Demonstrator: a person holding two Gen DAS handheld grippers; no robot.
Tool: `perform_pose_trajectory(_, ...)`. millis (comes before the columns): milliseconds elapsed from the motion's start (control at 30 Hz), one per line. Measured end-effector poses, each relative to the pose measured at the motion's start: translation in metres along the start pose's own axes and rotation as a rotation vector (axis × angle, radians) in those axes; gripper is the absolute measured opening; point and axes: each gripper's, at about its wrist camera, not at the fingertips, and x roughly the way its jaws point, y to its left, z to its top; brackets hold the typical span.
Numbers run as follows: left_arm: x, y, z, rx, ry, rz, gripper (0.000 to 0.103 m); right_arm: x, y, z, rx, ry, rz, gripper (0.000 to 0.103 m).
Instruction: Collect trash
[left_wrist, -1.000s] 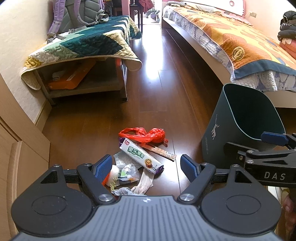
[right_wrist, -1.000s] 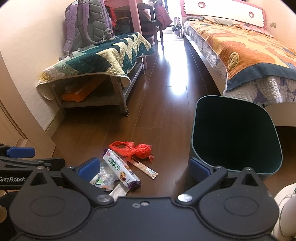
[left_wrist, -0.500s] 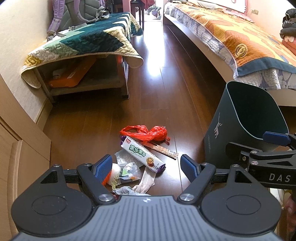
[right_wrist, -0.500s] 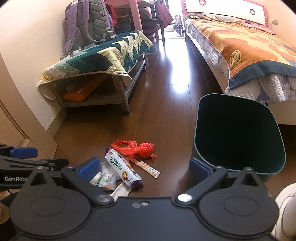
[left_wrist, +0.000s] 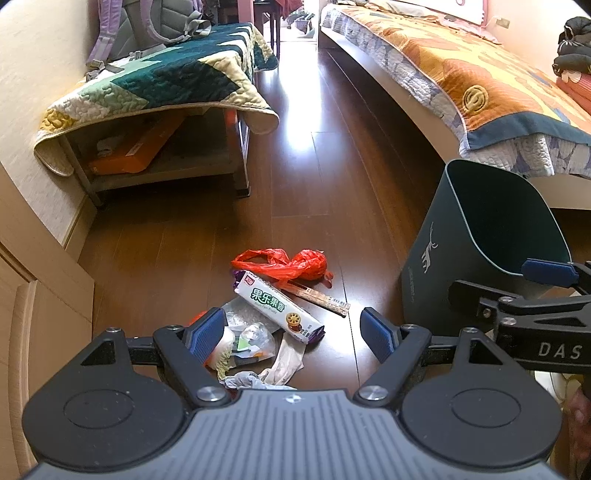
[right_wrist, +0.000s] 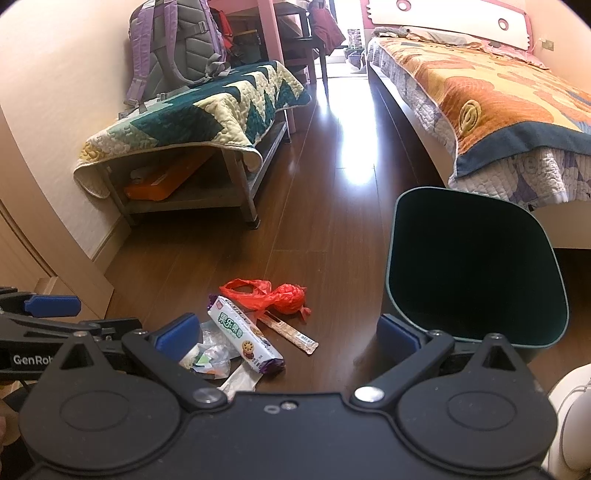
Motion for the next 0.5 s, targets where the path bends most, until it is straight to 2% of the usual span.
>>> perform_pose_trajectory(267,0.008,0.002,-0.002,-0.018,0.012,-0.001,0.080,-0.011,0.001,0.001,-0.018,-0.034,-0.048,0.101)
perform_pose_trajectory(400,0.017,0.003,0.001,-0.033,0.013,0.001,0.080,-0.029,-0.008,0.006,-0.037,-0.094,-0.104,0.100)
perform_pose_trajectory(500,0.024,0.002,0.001,-0.044,0.012,0.007,0.080,-0.047,-0.032,0.015,0.001,-0.151,-0.171,0.100)
